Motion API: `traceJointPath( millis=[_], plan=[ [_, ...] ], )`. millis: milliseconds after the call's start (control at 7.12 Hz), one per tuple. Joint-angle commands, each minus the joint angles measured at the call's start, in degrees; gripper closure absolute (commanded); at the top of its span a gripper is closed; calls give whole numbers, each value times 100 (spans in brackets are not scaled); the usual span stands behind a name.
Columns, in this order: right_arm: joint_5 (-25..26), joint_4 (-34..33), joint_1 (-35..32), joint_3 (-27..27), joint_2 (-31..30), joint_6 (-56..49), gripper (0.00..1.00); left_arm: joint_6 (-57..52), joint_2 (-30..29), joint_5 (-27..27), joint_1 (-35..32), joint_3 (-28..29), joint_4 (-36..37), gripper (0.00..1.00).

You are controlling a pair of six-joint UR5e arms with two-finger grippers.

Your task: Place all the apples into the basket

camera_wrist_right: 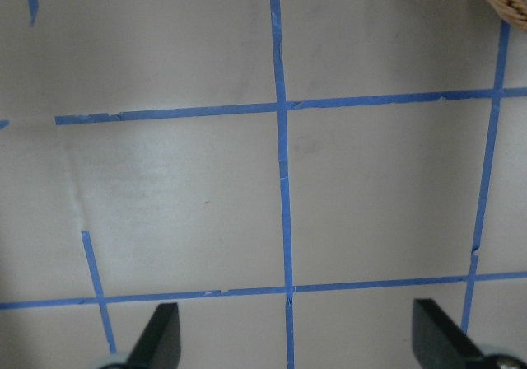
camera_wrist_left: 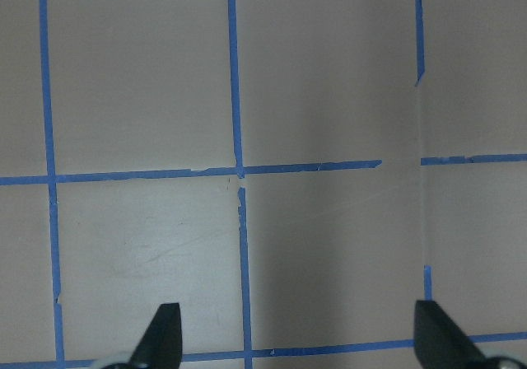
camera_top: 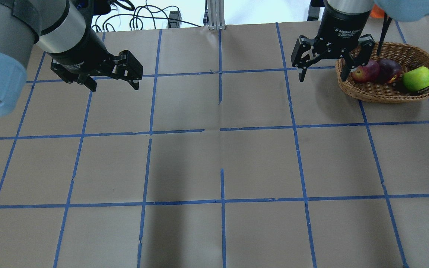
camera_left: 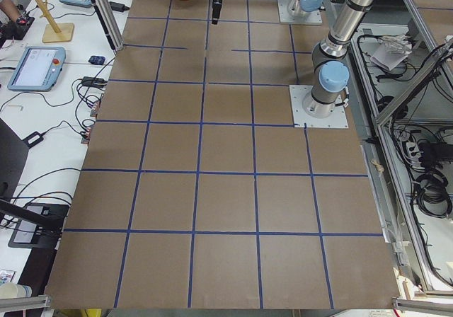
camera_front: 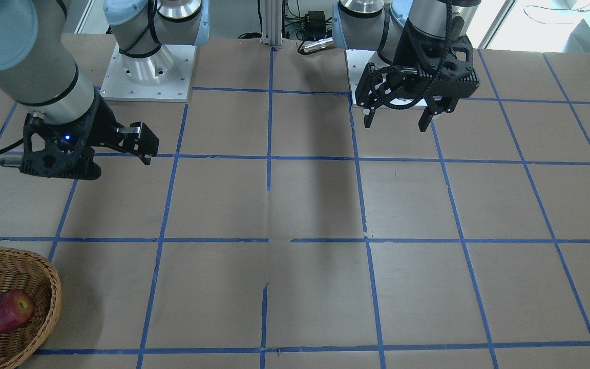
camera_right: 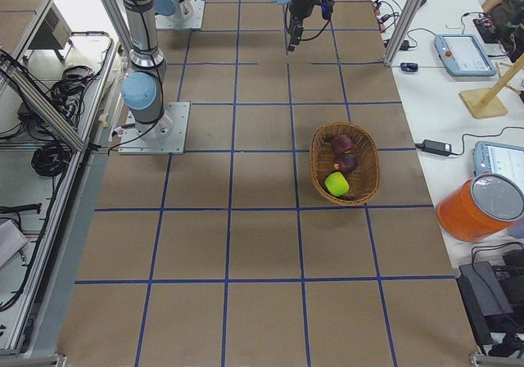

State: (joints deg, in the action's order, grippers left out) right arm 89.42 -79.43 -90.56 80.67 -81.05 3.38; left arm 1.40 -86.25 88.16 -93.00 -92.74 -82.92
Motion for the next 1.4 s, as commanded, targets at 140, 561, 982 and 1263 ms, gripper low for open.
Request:
traceJointPath(
  millis=[140, 561, 982, 1263],
  plan=[
    [-57, -438, 3, 798, -560, 92, 0, 0, 12, -18, -8, 10, -5, 0],
    [-4, -609, 38, 863, -762, 225, 0, 0, 21, -36, -8, 10, 4, 0],
    [-30, -522, 48, 740, -807, 225, 0, 0, 21, -45, -8, 10, -5, 0],
    [14, -512, 48, 792, -798, 225, 0, 0, 12, -54, 1, 28, -5, 0]
  ],
)
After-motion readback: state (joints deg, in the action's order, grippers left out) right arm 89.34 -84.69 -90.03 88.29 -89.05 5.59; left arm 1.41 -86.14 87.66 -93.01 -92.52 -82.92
